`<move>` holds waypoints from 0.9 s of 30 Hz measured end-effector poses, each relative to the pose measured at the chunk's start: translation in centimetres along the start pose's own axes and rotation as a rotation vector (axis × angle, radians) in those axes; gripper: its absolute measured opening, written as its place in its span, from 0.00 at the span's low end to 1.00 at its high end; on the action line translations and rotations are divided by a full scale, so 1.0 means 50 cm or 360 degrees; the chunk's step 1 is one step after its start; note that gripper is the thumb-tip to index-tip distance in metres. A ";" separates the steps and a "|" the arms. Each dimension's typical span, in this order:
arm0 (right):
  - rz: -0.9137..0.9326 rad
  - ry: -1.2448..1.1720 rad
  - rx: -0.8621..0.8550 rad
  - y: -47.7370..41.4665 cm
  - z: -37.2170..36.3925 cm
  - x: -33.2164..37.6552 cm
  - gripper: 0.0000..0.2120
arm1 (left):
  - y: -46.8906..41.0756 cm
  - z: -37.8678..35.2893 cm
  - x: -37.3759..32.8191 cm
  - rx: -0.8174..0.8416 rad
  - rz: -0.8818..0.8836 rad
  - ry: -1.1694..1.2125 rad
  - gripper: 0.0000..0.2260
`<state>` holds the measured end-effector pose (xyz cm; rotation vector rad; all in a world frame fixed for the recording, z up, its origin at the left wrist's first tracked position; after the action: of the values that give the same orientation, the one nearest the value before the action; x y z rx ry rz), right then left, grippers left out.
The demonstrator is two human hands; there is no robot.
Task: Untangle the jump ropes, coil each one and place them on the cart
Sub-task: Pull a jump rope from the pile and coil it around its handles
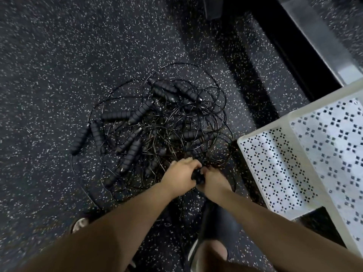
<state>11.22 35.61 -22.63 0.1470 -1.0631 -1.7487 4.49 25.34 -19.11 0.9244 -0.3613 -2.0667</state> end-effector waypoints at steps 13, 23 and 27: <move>0.0007 -0.0568 -0.0253 0.101 0.151 0.033 0.07 | 0.005 0.066 0.028 -0.0292 -0.0023 -0.0036 0.09; 0.0322 -0.0813 -0.0474 0.251 0.370 0.184 0.08 | 0.100 0.319 0.078 -0.0592 0.0019 0.0000 0.06; 0.0468 -0.0786 -0.0572 0.306 0.455 0.259 0.08 | 0.151 0.406 0.095 -0.0553 0.0097 0.0081 0.09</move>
<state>3.59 37.27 6.67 -0.6632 -1.0263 -1.7083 -7.72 15.59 -3.35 0.7434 -0.0004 -1.9646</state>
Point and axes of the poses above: each hand's wrist, its own y-axis away from the middle knuckle, its own z-axis out of the back of the hand, x = y × z, the point moved 9 cm from there along -y, towards the middle knuckle, and after that the axes turned 2 degrees about z, right-handed, at the moved point
